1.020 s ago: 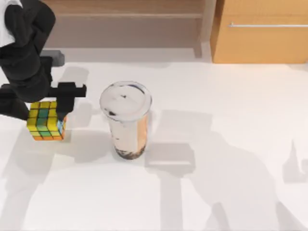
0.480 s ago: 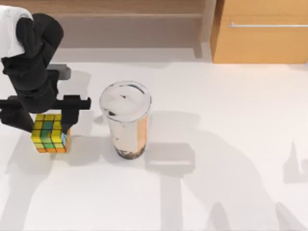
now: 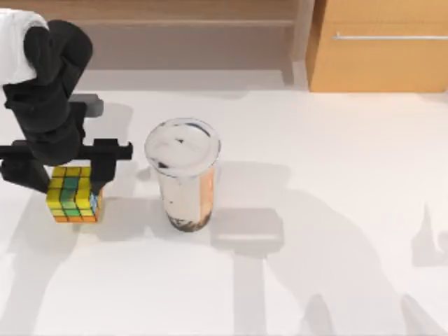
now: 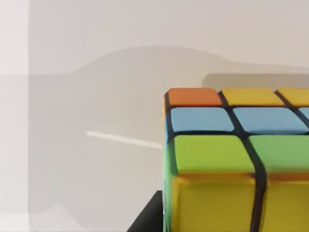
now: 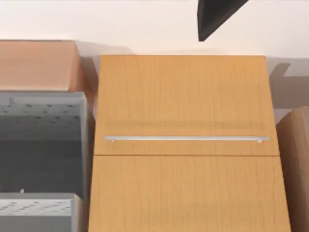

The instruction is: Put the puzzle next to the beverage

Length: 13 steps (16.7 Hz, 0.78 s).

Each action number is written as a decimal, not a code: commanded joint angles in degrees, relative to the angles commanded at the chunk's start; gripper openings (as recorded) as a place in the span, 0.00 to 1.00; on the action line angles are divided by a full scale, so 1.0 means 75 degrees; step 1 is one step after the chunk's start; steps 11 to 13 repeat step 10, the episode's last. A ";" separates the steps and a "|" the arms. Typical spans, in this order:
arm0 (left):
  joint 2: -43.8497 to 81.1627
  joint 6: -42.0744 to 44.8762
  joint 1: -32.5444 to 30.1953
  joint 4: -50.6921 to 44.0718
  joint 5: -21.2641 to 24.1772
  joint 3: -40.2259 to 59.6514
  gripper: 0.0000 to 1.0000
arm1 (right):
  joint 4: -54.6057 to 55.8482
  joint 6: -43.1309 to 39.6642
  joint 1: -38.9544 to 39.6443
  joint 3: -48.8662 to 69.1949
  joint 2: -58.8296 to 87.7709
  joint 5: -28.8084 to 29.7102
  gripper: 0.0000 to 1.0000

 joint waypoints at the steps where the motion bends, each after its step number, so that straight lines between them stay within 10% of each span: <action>1: 0.0000 0.0000 0.0000 0.0000 0.0000 0.0000 0.75 | 0.0000 0.0000 0.0000 0.0000 0.0000 0.0000 1.00; 4: 0.0000 0.0000 0.0000 0.0000 0.0000 0.0000 0.98 | 0.0000 0.0000 0.0000 0.0000 0.0000 0.0000 1.00; 13: 0.0000 0.0000 0.0000 0.0000 0.0000 0.0000 1.00 | 0.0000 0.0000 0.0000 0.0000 0.0000 0.0000 1.00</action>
